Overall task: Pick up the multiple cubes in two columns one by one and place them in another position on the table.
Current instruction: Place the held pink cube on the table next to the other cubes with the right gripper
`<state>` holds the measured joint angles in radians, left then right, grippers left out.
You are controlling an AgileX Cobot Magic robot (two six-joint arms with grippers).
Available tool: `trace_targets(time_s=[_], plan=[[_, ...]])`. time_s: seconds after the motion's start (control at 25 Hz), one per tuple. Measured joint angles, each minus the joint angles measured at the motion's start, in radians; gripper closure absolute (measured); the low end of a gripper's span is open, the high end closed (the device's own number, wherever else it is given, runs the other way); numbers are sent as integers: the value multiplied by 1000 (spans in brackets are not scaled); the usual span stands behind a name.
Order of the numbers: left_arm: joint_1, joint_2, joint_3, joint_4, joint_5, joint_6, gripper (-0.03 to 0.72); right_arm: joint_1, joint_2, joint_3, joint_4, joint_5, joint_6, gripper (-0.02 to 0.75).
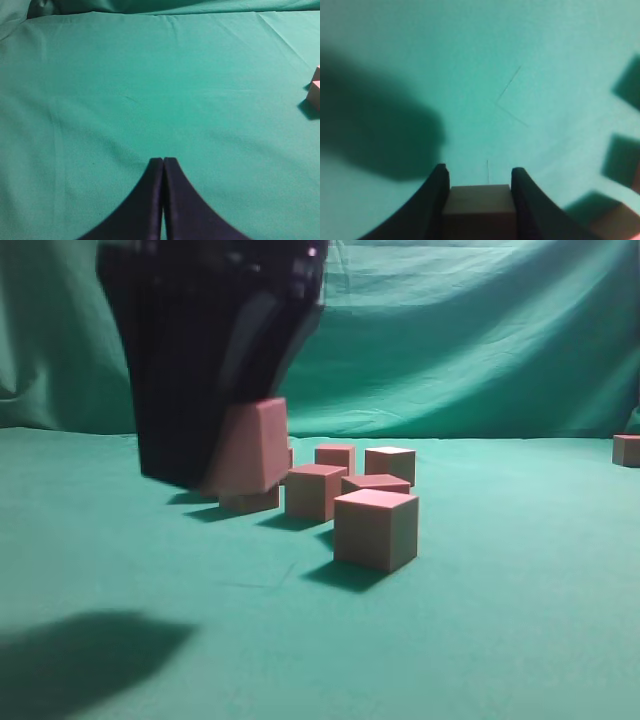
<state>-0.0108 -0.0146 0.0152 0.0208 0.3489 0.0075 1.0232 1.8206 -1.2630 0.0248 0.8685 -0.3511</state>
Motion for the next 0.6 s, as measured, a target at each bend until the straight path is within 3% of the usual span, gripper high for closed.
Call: trace_targets(time_s=[0.6], plan=[[0, 0, 0, 0, 0, 0, 688, -20, 100, 0, -40, -70, -25, 470]])
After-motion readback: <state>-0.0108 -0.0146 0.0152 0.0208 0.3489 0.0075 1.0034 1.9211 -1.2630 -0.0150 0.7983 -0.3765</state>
